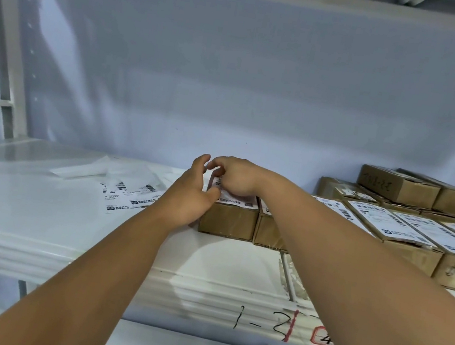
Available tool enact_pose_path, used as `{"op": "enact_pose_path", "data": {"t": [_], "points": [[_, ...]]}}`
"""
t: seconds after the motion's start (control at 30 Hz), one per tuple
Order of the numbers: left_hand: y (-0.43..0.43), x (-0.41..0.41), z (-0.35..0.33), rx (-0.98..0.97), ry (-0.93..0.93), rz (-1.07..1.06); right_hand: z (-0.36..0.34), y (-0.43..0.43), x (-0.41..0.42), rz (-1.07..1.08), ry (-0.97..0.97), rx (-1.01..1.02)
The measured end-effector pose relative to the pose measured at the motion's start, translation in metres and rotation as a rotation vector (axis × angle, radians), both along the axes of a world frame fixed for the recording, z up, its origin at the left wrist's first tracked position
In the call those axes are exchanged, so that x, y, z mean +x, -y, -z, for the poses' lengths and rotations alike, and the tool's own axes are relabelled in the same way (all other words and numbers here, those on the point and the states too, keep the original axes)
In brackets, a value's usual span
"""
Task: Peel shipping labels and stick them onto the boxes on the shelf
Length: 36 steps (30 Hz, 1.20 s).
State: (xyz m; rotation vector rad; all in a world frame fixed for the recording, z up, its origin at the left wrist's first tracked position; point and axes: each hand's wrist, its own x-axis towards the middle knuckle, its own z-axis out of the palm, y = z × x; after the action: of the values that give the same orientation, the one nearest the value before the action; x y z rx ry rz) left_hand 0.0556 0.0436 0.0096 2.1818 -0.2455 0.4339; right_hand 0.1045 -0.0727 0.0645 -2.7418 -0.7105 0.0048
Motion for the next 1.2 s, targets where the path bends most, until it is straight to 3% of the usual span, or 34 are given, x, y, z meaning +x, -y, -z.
{"op": "enact_pose_path", "data": {"t": [0.17,0.37,0.57,0.93,1.2], "points": [[-0.001,0.005,0.001,-0.113,-0.073,-0.039,-0.001,0.002,-0.012,-0.023,0.032,0.092],[-0.006,0.013,0.003,-0.230,0.012,-0.129,0.000,0.008,-0.029,-0.066,-0.003,0.276],[-0.005,0.009,0.004,-0.097,-0.002,-0.084,-0.003,0.027,-0.044,-0.095,-0.051,0.187],[-0.006,0.013,0.005,-0.138,-0.038,0.011,-0.007,0.066,-0.044,-0.037,-0.098,0.101],[0.016,-0.005,-0.001,0.218,0.396,-0.087,0.001,0.082,-0.052,0.023,0.084,0.248]]}}
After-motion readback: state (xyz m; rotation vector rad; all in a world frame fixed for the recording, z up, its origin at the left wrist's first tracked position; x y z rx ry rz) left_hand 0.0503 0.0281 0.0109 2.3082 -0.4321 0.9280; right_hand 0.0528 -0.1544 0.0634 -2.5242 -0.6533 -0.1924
